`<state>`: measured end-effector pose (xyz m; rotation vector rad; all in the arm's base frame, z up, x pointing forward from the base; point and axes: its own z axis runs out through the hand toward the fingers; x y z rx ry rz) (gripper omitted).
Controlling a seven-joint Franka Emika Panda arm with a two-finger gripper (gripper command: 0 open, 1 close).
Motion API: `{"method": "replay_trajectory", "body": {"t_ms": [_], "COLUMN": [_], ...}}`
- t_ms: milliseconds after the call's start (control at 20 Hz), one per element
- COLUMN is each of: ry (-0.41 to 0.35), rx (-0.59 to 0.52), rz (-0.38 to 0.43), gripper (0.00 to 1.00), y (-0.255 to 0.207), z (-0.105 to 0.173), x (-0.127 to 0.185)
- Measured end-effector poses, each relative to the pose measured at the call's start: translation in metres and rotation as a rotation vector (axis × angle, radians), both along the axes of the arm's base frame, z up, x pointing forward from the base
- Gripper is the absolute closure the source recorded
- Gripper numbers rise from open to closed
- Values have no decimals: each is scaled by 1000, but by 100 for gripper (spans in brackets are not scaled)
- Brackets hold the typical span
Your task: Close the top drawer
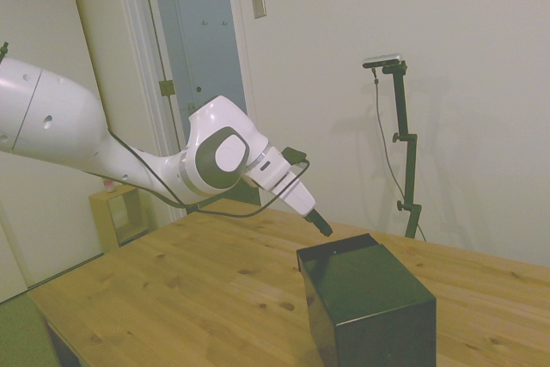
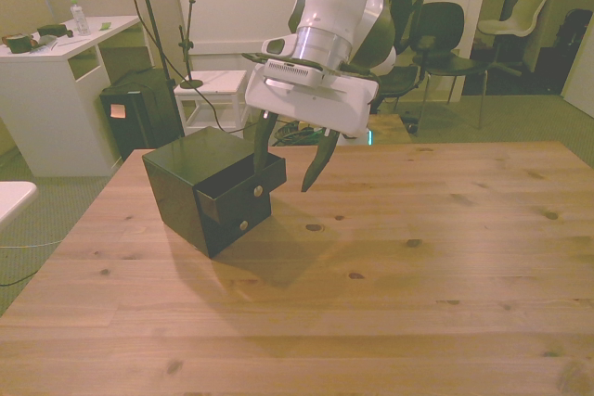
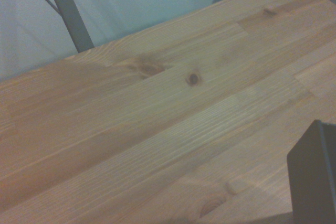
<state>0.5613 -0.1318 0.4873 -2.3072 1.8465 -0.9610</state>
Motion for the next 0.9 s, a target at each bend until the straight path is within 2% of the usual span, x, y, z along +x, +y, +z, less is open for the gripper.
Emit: {"method": "replay_trajectory", "body": {"t_ms": [900], "ry": [-9], "rx": [18], "rz": [-65], "gripper": [100], "y": [-36], "z": [-5], "x": [-7]}}
